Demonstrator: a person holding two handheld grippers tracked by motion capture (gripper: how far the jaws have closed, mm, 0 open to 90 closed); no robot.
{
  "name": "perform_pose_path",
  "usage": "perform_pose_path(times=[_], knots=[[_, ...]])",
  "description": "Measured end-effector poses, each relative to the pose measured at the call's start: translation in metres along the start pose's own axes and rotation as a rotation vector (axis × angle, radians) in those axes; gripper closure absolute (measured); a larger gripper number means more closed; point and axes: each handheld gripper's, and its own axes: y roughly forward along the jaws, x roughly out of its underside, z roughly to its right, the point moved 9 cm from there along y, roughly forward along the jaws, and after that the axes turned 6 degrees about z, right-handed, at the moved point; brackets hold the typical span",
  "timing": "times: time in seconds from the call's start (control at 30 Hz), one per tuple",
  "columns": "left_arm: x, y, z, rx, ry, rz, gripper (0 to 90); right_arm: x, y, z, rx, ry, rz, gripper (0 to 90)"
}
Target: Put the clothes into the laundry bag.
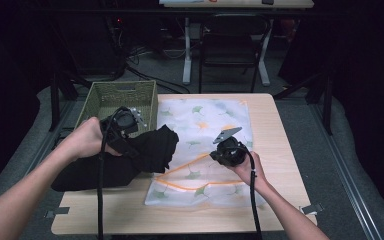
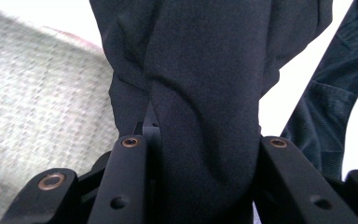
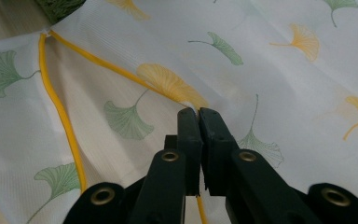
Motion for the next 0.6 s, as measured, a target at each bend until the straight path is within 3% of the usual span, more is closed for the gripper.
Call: perform_pose_path(times=[0.2,0.6], knots=[[-0.008,0.017,0.013,0.037,0.036,-0.014,67.4,-0.001,-0.001,0.0,0.001,0.001,0.005,87.4],[-0.017,0.044,0.033,0.113,0.04,-0.017,67.3,-0.001,0.0,0.0,0.003,0.008,0.004,87.6]])
